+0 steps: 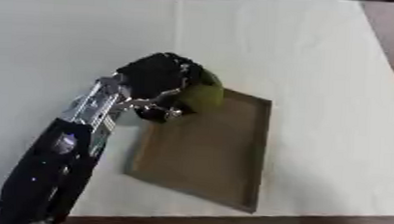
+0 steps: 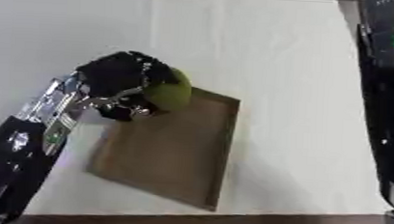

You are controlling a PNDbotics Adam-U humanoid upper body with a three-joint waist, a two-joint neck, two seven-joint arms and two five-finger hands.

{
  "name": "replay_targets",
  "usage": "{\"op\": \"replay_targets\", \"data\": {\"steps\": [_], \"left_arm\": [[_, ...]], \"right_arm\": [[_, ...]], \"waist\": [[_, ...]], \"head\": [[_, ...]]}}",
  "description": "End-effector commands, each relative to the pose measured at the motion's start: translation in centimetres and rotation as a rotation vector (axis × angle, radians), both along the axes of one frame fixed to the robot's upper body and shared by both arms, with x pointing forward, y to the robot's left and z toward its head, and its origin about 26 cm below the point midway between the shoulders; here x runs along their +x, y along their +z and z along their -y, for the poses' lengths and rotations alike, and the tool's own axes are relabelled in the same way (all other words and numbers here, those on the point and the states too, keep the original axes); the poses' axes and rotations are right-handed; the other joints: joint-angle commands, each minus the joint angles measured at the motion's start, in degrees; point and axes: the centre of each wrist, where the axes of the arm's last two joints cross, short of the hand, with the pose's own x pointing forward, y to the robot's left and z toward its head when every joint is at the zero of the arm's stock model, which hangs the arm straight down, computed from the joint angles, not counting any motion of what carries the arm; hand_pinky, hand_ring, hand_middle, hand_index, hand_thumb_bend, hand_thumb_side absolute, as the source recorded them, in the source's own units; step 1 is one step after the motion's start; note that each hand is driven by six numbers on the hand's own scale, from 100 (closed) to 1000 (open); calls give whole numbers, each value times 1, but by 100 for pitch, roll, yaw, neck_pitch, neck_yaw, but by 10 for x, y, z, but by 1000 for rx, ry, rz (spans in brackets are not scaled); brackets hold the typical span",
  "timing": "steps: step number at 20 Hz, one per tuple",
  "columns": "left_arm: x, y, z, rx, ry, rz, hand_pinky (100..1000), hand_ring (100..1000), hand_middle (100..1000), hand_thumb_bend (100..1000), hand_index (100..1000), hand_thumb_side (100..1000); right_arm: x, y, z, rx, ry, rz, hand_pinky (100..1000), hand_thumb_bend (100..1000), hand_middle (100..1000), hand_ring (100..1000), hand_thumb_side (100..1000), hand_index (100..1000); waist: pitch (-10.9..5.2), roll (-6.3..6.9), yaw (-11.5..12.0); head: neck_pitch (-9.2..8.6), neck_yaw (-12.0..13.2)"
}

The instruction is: Pick up objects on the table and place them in the box.

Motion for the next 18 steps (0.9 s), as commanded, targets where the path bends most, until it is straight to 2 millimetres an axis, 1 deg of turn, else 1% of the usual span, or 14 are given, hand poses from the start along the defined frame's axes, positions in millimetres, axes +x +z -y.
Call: {"op": "replay_targets", "data": {"steps": [1, 2, 4, 5, 7, 9, 11, 12, 13, 15, 18], "left_arm": [[-2, 23, -11, -48, 38, 229, 578, 663, 631, 277, 798, 100], [-3, 26, -13, -76, 31, 290, 546, 629, 604, 291, 773, 100], [-4, 30, -16, -127, 9, 387, 519, 606, 581, 285, 752, 100], [-4, 29, -16, -144, -6, 413, 501, 594, 566, 267, 739, 100], [-4, 28, -17, -165, -34, 430, 496, 592, 563, 252, 737, 100], [-4, 26, -16, -178, -57, 427, 489, 588, 558, 243, 733, 100], [-4, 24, -15, -186, -89, 408, 480, 585, 551, 215, 728, 100], [-4, 22, -14, -190, -111, 387, 475, 584, 548, 183, 725, 100], [-4, 18, -12, -196, -144, 349, 467, 583, 542, 107, 722, 100], [-4, 15, -11, -216, -191, 288, 465, 584, 541, 100, 721, 100], [-4, 14, -12, -223, -218, 241, 461, 584, 539, 100, 718, 100]], "right_arm": [[-4, 8, 6, -6, -21, 30, 779, 100, 665, 501, 529, 741], [-4, 7, 6, -6, -24, 29, 779, 100, 665, 501, 529, 741], [-3, 7, 7, -9, -30, 26, 779, 100, 665, 501, 528, 741], [-3, 7, 8, -10, -34, 26, 779, 100, 665, 501, 528, 741], [-3, 6, 9, -12, -40, 24, 778, 100, 665, 501, 528, 741], [-3, 6, 10, -13, -43, 22, 778, 100, 665, 501, 528, 741], [-3, 6, 10, -16, -45, 20, 778, 100, 665, 501, 528, 741], [-3, 6, 10, -17, -47, 19, 778, 100, 665, 501, 528, 741], [-3, 6, 11, -17, -49, 18, 778, 100, 665, 501, 528, 741], [-2, 5, 12, -17, -53, 14, 778, 100, 665, 501, 528, 741], [-1, 4, 13, -14, -57, 12, 778, 100, 665, 501, 528, 741]], "waist": [[-132, 17, 17], [-142, 24, 26], [-158, 31, 41], [-165, 33, 50], [-175, 31, 68], [-185, 24, 85], [-196, 22, 105], [-202, 24, 114], [-210, 28, 124], [-226, 33, 140], [-235, 35, 148]], "head": [[45, -61], [58, -81], [77, -117], [87, -131], [108, -157], [123, -177], [141, -197], [150, -208], [167, -225], [199, -252], [207, -266]]}}
